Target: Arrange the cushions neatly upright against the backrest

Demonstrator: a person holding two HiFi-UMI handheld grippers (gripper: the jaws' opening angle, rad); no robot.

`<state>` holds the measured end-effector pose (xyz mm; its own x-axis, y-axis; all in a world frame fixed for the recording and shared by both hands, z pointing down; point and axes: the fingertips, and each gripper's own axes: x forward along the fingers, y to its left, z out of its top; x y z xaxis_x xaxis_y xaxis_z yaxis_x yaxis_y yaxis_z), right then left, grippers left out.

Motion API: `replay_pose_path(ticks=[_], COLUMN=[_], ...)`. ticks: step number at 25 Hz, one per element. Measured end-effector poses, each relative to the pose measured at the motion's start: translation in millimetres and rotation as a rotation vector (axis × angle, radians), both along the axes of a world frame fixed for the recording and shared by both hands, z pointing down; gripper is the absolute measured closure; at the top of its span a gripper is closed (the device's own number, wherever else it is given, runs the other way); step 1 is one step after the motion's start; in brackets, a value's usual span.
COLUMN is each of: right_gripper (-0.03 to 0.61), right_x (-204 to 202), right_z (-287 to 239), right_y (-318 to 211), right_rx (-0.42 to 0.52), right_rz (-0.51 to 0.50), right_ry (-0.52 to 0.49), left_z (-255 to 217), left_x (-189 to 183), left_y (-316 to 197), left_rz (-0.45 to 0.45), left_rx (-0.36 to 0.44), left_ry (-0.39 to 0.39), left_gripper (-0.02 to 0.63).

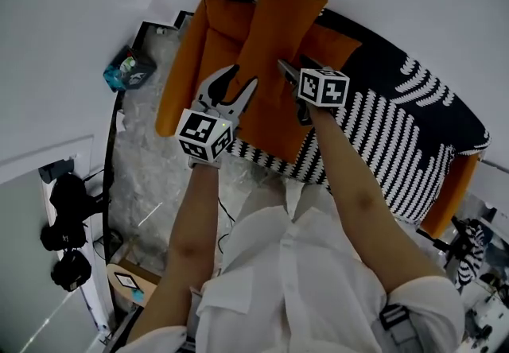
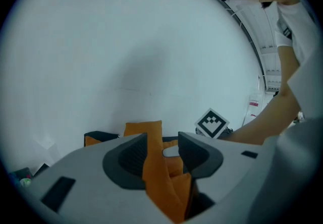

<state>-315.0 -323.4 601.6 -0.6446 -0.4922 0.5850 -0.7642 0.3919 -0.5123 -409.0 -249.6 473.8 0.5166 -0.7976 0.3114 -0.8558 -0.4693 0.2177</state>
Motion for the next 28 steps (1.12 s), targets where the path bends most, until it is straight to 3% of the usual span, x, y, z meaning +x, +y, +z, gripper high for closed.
replay_pose_path(ticks=[4,12,17,22,28], right_gripper=[0.279,0.284,0.371,0.412,0.434], right_x=[-6,-18,-22,-20,-3], right_z=[20,36,32,25,-1], right_y=[-14,-28,-27,-14,-1], right_rx=[-0.075,-0.106,-0.099,-0.067,0.059], right_rz=[0.061,0.086,0.050,-0.005,-0.147], right_ry=[-0.019,0.083,0.130,0.149,0.240], left_z=[6,13,14,14,5], left_x=[-4,-5,-4,-2,13], left_y=[-4,-1,4,10,13], left_rz=[0.002,-0.002,0.007,0.016,0.038], left_rx=[-0.010,-0.029,-0.037,-0.041,-0.029], left_ry=[-0.002,0.004,0.000,-0.002,0.002], left_gripper=[0.411,0.411,0.413,0.414,0.414])
